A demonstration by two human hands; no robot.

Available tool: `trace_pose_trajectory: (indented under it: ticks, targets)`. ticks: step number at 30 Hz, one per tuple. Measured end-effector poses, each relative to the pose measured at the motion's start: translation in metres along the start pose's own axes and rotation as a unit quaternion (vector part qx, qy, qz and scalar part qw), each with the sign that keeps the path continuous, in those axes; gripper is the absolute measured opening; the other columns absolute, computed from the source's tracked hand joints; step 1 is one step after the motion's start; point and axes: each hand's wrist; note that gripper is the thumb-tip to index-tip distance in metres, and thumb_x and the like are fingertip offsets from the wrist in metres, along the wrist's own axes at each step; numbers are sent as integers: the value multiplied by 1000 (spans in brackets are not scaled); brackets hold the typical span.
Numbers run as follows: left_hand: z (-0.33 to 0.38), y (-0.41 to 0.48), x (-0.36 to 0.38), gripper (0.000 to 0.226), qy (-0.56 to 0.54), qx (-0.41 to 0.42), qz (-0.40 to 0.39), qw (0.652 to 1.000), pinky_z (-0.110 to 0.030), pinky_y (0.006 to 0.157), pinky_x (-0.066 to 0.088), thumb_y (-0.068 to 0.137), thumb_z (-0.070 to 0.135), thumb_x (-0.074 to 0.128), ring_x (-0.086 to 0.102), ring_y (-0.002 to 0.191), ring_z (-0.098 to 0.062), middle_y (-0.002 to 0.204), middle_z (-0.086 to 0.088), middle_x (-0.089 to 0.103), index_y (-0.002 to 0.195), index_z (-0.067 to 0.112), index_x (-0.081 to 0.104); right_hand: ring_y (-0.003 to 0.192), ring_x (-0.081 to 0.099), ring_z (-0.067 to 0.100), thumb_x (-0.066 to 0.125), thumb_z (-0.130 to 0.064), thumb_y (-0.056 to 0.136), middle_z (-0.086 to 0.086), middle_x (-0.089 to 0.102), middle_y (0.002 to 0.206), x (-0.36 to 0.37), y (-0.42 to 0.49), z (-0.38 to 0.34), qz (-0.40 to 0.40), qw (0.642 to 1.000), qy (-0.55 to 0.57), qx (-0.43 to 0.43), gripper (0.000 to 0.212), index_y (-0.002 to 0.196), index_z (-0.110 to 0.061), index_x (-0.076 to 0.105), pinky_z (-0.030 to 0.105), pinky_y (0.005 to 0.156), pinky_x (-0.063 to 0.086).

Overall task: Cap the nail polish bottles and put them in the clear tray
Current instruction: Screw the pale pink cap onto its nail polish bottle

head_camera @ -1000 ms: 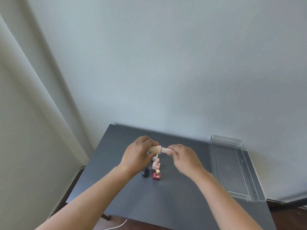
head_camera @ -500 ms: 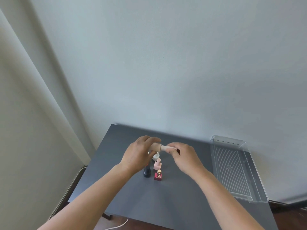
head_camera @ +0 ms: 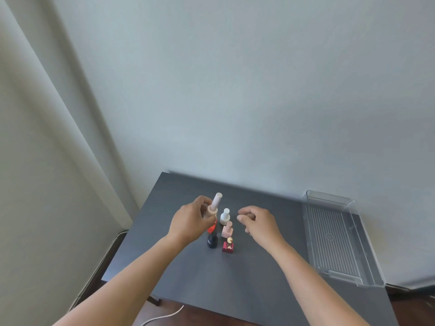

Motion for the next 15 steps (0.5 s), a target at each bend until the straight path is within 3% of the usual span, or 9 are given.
trace_pose_trajectory:
  ticks: [4, 8, 12, 15]
  targets:
    - [-8, 3, 1, 18, -29, -5, -1, 1000, -19, 65, 47, 78, 44, 72, 60, 78, 10, 85, 22, 65, 89, 41, 57, 89, 64, 14, 67, -30, 87, -7, 66, 95, 18, 9, 11, -13, 998, -57, 24, 18, 104, -26, 68, 28, 76, 49]
    - [-15, 6, 4, 17, -32, -5, -5, 999, -24, 71, 52, 78, 40, 73, 62, 79, 7, 88, 18, 65, 90, 39, 61, 86, 59, 15, 62, -29, 88, -5, 60, 94, 35, 17, 16, -18, 990, -139, 15, 20, 107, -25, 67, 28, 69, 45]
    - [-19, 7, 5, 26, -16, -4, -14, 1000, -32, 74, 57, 81, 37, 67, 63, 81, 4, 90, 19, 66, 106, 39, 58, 91, 59, 20, 54, -25, 88, -1, 58, 100, 47, 23, 22, -32, 983, -182, 16, 19, 101, -26, 67, 32, 72, 45]
    - [-20, 7, 6, 22, -12, -4, -21, 1000, -33, 74, 57, 82, 39, 65, 64, 81, 4, 90, 19, 66, 103, 40, 58, 90, 59, 21, 53, -23, 88, -2, 56, 98, 50, 25, 26, -31, 979, -200, 17, 17, 97, -28, 67, 32, 71, 43]
Point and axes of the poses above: each hand's wrist, its own y-axis towards the middle knuckle, its own x-axis out of the palm, z = x × y
